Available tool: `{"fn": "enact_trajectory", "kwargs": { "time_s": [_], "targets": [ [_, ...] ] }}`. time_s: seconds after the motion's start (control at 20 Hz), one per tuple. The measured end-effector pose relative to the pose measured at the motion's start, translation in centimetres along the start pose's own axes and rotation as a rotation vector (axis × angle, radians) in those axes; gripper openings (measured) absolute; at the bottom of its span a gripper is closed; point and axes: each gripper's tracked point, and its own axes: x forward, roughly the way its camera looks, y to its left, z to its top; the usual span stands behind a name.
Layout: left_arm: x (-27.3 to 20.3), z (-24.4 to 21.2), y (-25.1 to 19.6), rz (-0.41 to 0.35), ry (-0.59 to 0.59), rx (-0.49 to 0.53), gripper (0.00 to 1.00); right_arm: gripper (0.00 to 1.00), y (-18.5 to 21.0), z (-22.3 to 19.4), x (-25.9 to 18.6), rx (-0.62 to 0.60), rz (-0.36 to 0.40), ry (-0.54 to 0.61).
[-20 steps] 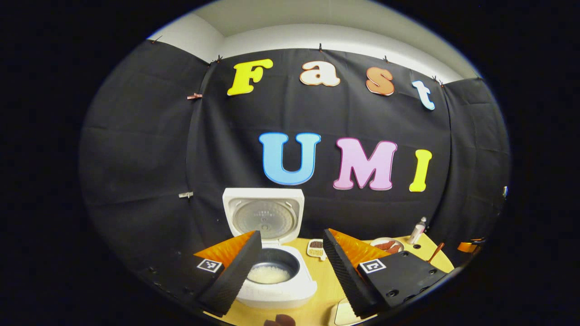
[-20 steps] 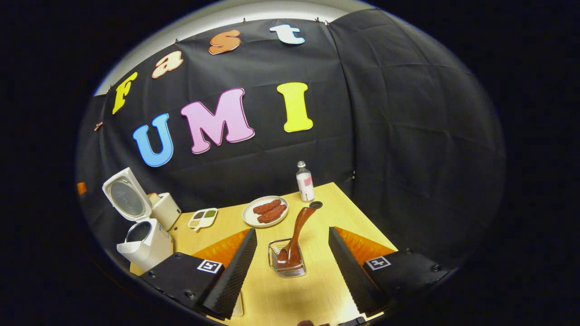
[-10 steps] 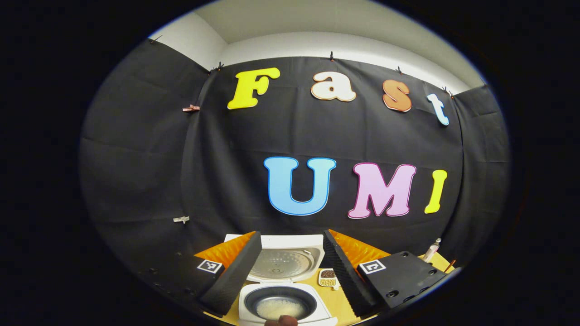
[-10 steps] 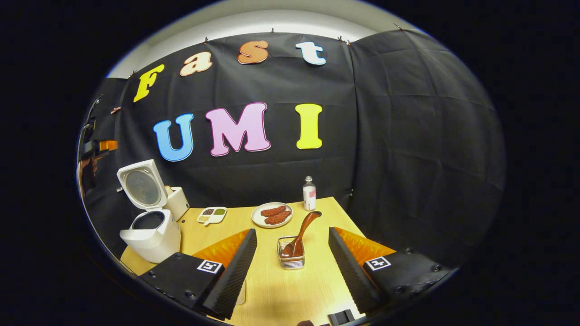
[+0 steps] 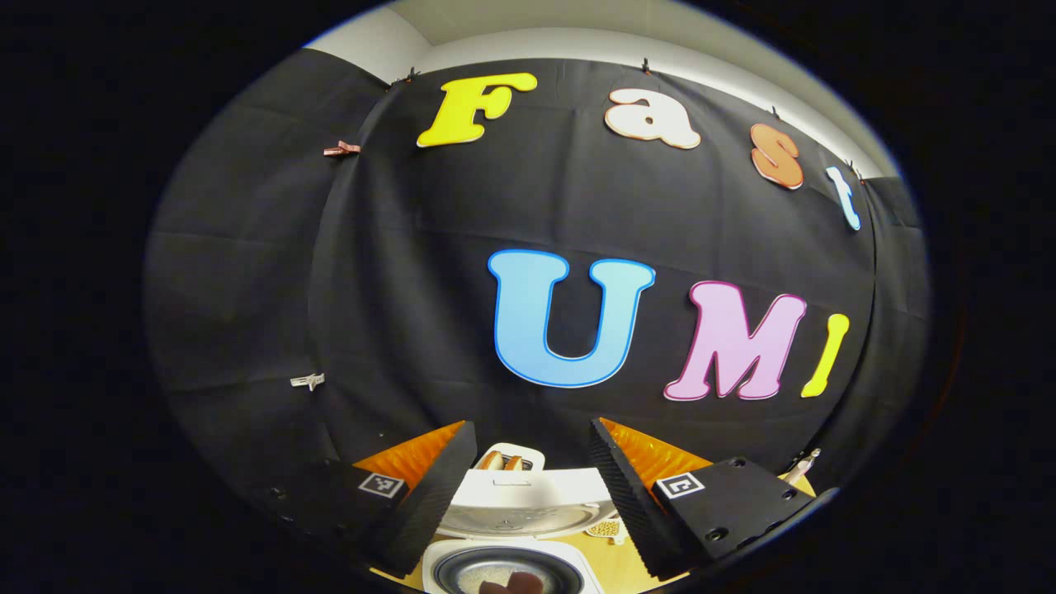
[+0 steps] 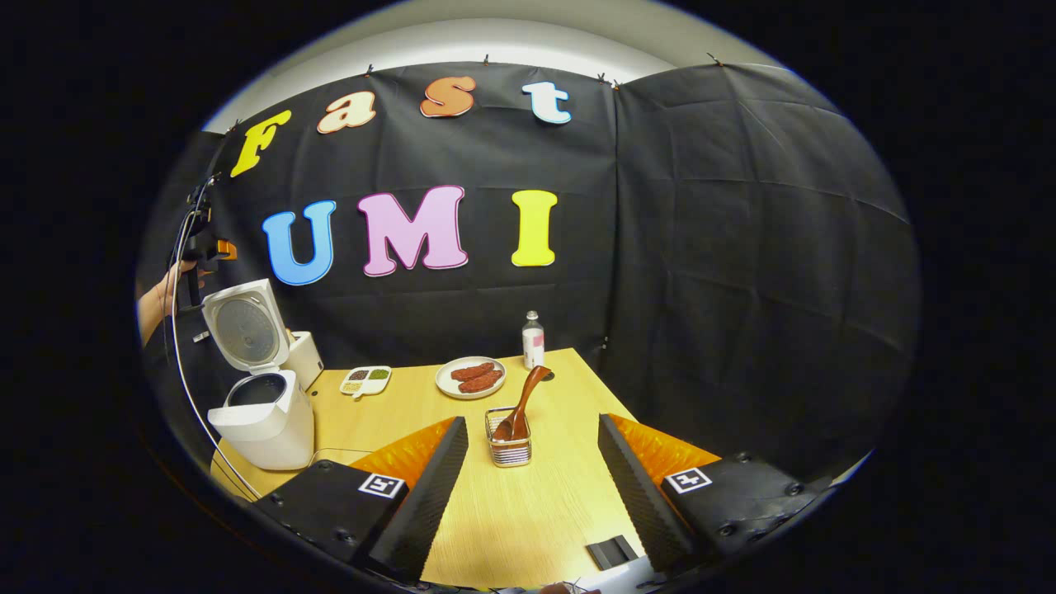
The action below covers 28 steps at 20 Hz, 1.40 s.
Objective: Close the left gripper, press the button to open the rice cooker; take a wooden spoon from the chopstick holder with the right hand, scoop a spoonful of rice and pour it into the rice cooker, then put the wooden spoon back into the chopstick holder.
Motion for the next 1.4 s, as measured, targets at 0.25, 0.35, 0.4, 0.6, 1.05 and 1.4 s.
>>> {"fn": "enact_trajectory", "kwargs": {
  "time_s": [0.25, 0.35, 0.4, 0.6, 1.05, 1.4],
  "targets": [
    [4.0, -4.5, 0.7, 0.01, 0.12, 0.014, 0.95, 0.99, -0.4, -0.3, -1.4, 0.013, -0.063, 0.003],
    [4.6, -5.2, 1.0, 0.026, 0.132, -0.005, 0.95, 0.99, -0.2, -0.2, -2.2, 0.0, -0.083, -0.011],
    [4.7, -5.2, 0.9, 0.03, 0.134, 0.001, 0.97, 0.99, -0.1, -0.4, -2.5, -0.011, -0.086, -0.011],
    [4.2, -6.1, 0.8, 0.049, 0.161, 0.099, 0.98, 0.99, 0.5, -1.3, -3.0, -0.045, -0.082, 0.009],
    [-2.8, -9.0, -0.2, 0.055, 0.148, 0.087, 0.99, 0.99, 1.4, 0.3, -0.8, -0.037, 0.019, 0.009],
    [-9.3, -15.5, -0.8, 0.14, 0.215, 0.083, 0.99, 0.99, 1.5, 2.0, 1.0, -0.065, 0.113, -0.009]
  ]
}}
